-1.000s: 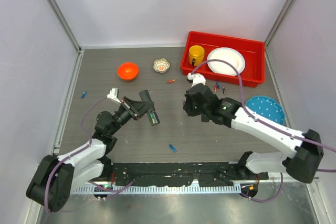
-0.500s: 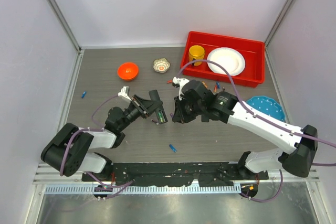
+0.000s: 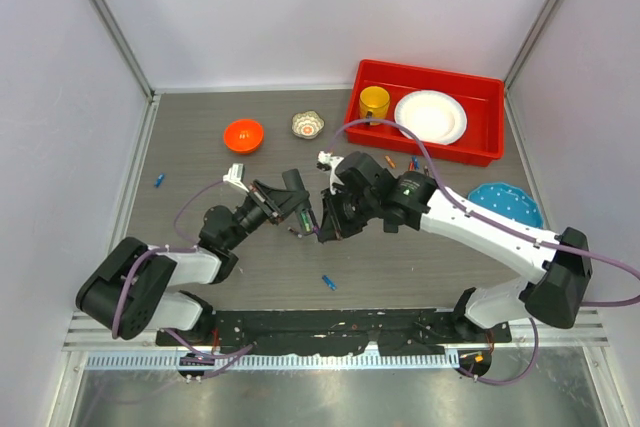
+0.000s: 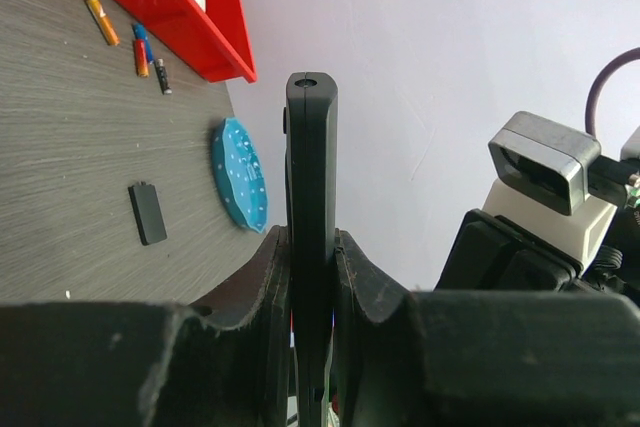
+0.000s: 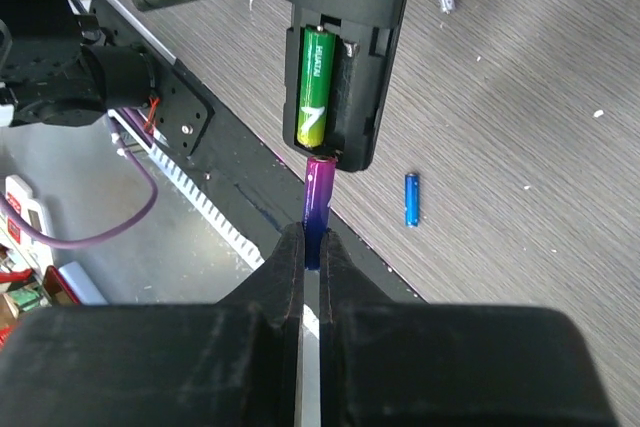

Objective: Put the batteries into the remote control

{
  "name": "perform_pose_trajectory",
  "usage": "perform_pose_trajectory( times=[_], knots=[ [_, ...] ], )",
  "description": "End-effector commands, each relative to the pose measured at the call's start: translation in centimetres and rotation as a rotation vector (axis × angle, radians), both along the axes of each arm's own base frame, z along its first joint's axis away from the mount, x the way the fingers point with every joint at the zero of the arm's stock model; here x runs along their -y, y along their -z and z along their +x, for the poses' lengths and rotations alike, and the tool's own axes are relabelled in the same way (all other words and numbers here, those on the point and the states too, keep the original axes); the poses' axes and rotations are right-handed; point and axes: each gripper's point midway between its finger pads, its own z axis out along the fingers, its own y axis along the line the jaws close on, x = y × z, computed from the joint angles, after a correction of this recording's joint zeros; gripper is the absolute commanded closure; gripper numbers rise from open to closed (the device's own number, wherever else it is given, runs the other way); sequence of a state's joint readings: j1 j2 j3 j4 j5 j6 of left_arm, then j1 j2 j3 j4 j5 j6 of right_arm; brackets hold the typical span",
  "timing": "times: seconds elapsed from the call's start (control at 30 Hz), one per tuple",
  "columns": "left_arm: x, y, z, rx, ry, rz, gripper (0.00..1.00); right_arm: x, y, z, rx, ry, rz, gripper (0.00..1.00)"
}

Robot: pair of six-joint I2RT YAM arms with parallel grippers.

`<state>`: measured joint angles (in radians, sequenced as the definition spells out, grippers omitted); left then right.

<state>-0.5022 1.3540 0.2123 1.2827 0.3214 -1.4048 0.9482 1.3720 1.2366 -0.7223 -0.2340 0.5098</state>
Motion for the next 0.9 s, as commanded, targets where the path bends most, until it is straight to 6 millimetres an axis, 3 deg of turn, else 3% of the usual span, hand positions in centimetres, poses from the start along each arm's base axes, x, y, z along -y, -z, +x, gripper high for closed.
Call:
perform_pose_trajectory(
  times=[0.0,0.87],
  knots=[
    [-1.0,-6.3,-1.5,0.262,-0.018,-0.125,1.0,-2.2,-2.5,0.8,0.022,0.018,0.101,0.99],
    [-1.1,-7.6,-2.6,0.289,0.007,-0.152,1.0,-3.1,-0.8,4.1,0.03,0.107,0.059,0.99]
  ],
)
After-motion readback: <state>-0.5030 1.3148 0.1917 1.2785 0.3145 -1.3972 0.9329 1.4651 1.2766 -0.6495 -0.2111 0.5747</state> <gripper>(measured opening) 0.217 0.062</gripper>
